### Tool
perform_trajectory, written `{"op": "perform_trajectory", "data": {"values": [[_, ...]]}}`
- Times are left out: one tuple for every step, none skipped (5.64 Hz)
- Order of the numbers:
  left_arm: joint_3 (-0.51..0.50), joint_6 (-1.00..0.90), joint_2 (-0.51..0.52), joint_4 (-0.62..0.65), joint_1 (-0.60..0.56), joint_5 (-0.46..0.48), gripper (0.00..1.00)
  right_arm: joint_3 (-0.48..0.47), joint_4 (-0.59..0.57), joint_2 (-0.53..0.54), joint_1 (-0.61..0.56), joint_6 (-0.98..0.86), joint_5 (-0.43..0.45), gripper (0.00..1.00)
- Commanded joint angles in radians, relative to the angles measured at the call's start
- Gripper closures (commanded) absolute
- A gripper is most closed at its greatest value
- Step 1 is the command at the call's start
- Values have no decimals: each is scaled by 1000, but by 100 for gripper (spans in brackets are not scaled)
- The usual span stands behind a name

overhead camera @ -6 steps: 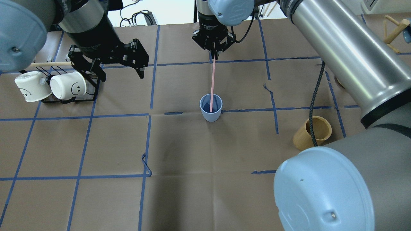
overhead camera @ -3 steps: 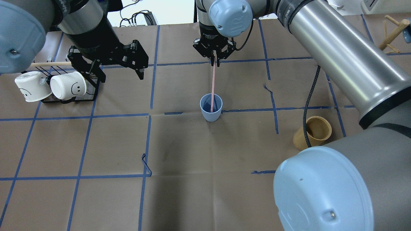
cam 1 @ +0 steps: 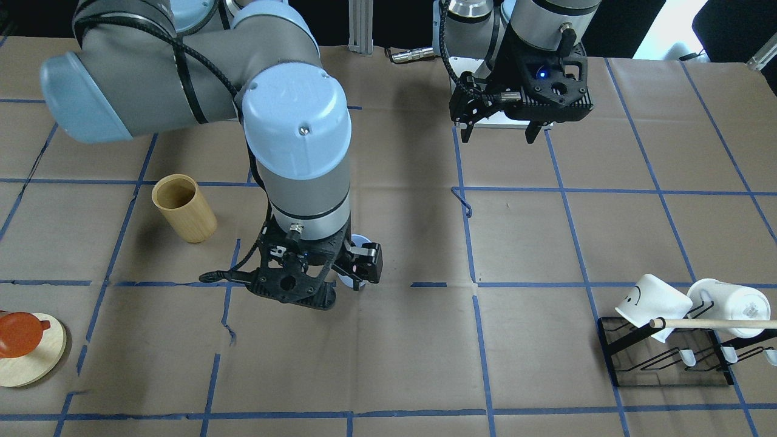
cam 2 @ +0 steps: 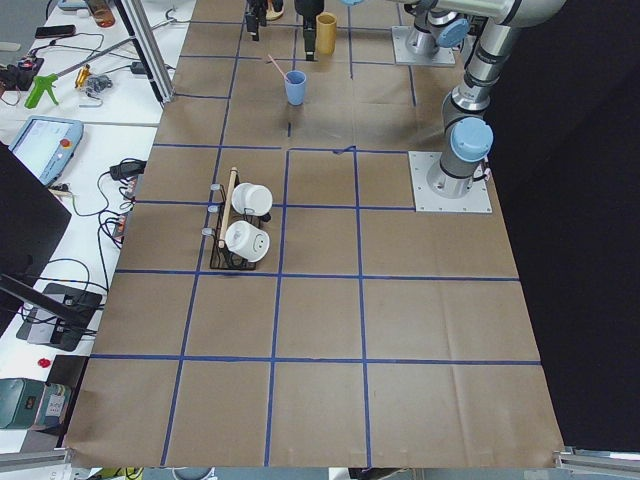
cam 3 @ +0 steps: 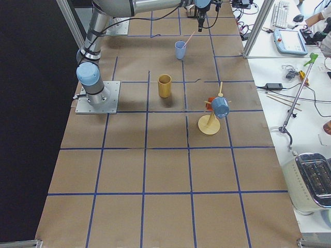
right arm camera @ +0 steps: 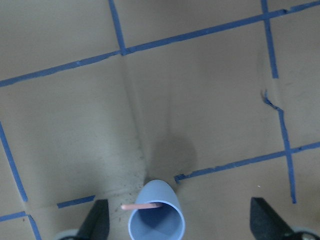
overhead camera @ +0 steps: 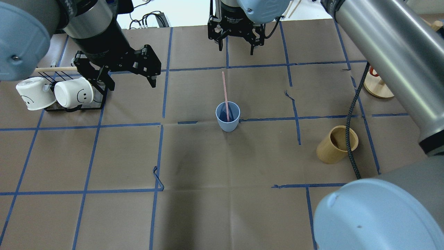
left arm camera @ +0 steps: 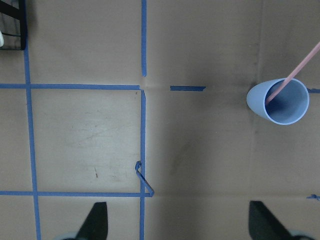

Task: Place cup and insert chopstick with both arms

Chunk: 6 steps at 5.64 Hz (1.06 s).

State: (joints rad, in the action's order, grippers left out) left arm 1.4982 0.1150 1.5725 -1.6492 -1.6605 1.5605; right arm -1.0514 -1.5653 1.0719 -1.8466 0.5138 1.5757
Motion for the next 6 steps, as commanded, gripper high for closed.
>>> {"op": "perform_trajectory", "data": {"values": [[2,0,-3,-3,-1,0,1,-30,167,130,114,-135,6,0],[11,0,-6,-1,-2,1,1,-114,198,220,175,-235,10,0],[14,0,-6,-1,-4,1,1,-260,188,331,234,-268,1,0],[14,0,-8,-1,-4,1,1,-412,78,411,260,-270,-6,0],[14,0,-6,-1,-5,0,1,-480,-18,437,257,-265,-8,0],[14,0,-8,-1,-5,0,1,-476,-19,438,257,-265,-8,0]]}}
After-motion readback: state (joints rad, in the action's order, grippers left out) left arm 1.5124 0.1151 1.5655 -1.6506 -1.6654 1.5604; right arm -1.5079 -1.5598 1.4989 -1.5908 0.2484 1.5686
